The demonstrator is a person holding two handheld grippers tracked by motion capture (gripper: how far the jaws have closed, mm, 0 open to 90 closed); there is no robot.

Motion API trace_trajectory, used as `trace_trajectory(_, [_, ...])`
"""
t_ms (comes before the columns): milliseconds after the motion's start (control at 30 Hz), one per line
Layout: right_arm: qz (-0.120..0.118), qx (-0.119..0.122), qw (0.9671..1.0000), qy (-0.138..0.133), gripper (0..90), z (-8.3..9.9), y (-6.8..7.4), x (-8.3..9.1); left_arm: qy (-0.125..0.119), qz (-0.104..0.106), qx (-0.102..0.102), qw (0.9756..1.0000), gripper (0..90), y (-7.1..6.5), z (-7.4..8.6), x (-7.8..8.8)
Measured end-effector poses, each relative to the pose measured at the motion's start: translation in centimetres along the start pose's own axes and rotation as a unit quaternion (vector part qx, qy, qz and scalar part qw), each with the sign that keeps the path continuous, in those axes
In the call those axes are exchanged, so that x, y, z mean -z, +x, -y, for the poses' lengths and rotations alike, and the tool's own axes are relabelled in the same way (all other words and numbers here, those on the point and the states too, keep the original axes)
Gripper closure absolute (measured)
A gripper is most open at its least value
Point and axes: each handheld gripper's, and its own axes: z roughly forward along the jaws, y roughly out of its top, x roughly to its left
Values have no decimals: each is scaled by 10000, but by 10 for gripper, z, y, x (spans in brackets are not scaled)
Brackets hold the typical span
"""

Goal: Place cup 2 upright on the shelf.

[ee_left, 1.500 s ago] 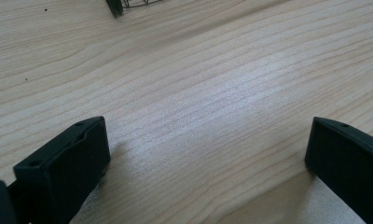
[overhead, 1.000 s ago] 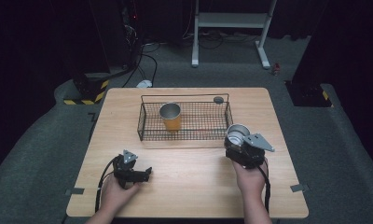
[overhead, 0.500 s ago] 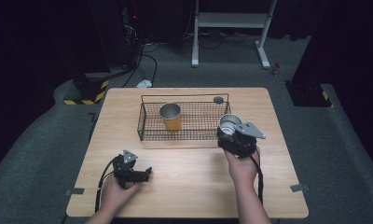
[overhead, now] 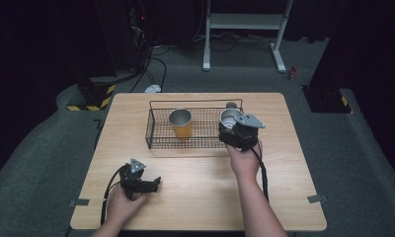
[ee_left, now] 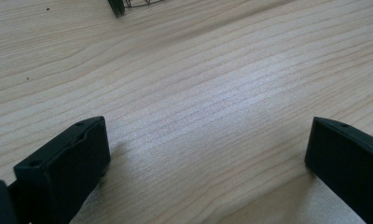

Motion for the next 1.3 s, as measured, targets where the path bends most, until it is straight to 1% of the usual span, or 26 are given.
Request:
trace_trajectory(67, [14,-12,10000,45,187,-4,1,-9,-1,0,0,10000,1,0,0,0])
trace_trajectory(133, [4,34,10000,80,186,-7,2,-20,1,0,-2,10000,2,0,0,0])
trace_trajectory(167, [15,84,9999,145,187,-8,3,-26,1,0,0,10000,1,0,0,0])
trace_trajectory(233, [32,92,9998,199,187,-9,4,-35,-1,0,0,10000,1,0,0,0])
trace_trajectory(267, [20,29,9996,286,187,-9,5,-43,1,0,0,10000,1,0,0,0])
trace_trajectory(333, [65,146,9987,493,186,-8,7,-56,0,0,0,10000,1,0,0,0])
trace_trajectory(367, [62,200,9983,537,187,-8,7,-61,0,0,0,10000,1,0,0,0])
trace_trajectory(400, [24,206,9978,635,186,-7,8,-68,-3,0,1,10000,1,0,0,0])
trace_trajectory(467, [15,126,9971,754,186,-4,8,-77,0,1,-1,10000,1,0,0,0])
trace_trajectory(567, [-15,60,9944,1058,186,0,9,-89,5,-3,-6,10000,1,0,0,0])
trace_trajectory(667, [-24,136,9919,1263,186,2,9,-99,4,-3,-7,10000,1,0,0,0])
trace_trajectory(733, [-61,60,9906,1369,186,2,10,-103,6,-3,-7,10000,1,0,0,0])
trace_trajectory(800, [-29,63,9895,1442,186,3,12,-106,5,-3,-6,10000,1,0,0,0])
trace_trajectory(833, [-50,42,9892,1466,186,4,12,-107,7,-3,-8,10000,1,0,0,0])
trace_trajectory(867, [-105,-11,9879,1545,186,5,12,-109,6,-3,-8,10000,2,0,0,0])
trace_trajectory(900, [-110,-44,9872,1588,186,6,12,-110,5,-3,-7,10000,1,0,0,0])
trace_trajectory(967, [-92,-22,9852,1714,185,8,11,-113,6,-3,-7,10000,2,0,0,0])
trace_trajectory(1033, [-128,-35,9823,1870,185,11,10,-115,13,2,-8,10000,2,0,0,0])
trace_trajectory(1100, [-114,-48,9818,1897,185,12,9,-115,5,-3,-7,10000,1,0,0,0])
trace_trajectory(1167, [-122,-4,9808,1947,184,13,9,-116,13,2,-11,10000,1,0,0,0])
trace_trajectory(1233, [-148,0,9809,1939,183,13,9,-116,6,-3,-8,10000,2,0,0,0])
trace_trajectory(1300, [-125,91,9817,1899,163,14,11,-116,7,-2,-9,10000,2,0,0,0])
